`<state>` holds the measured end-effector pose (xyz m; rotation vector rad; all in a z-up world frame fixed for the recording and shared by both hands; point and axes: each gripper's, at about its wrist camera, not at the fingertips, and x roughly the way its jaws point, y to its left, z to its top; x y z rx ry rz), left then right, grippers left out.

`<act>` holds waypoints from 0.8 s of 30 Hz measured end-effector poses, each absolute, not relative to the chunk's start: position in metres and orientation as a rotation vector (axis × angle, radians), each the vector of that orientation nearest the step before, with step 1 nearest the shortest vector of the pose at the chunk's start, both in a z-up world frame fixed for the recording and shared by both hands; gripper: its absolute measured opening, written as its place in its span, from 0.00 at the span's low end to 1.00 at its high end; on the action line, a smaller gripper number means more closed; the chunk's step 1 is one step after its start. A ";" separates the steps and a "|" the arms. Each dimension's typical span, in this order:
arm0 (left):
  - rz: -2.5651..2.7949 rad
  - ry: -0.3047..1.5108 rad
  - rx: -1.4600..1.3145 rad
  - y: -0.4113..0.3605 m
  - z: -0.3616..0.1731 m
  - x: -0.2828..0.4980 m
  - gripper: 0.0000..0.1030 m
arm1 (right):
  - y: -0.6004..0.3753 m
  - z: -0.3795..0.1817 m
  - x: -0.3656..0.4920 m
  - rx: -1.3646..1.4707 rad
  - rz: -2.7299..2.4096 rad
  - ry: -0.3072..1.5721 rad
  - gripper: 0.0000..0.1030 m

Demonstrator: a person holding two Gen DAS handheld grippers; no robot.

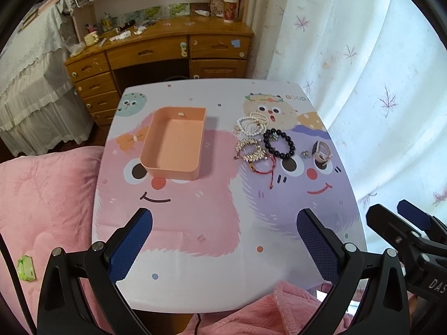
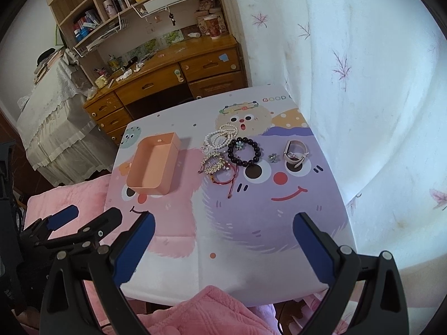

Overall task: Organize jewelry
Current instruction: 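Grasp the pink-strap watch with the right tool while the left tool reaches for gold bracelets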

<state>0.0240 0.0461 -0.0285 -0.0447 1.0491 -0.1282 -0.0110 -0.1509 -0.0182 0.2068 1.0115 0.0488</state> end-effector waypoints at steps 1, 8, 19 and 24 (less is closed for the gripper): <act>-0.142 1.056 -0.051 0.049 -0.031 0.025 0.99 | -0.149 -0.021 -0.011 0.211 0.046 1.016 0.97; -0.229 1.090 -0.105 0.052 -0.065 0.037 0.99 | -0.150 -0.040 -0.009 0.205 -0.002 1.002 0.96; -0.217 1.074 -0.128 -0.005 -0.150 0.105 0.95 | -0.209 -0.101 0.071 0.249 -0.032 0.989 0.74; -0.153 1.010 -0.018 -0.040 -0.183 0.144 0.93 | -0.242 -0.146 0.123 0.298 -0.046 1.025 0.63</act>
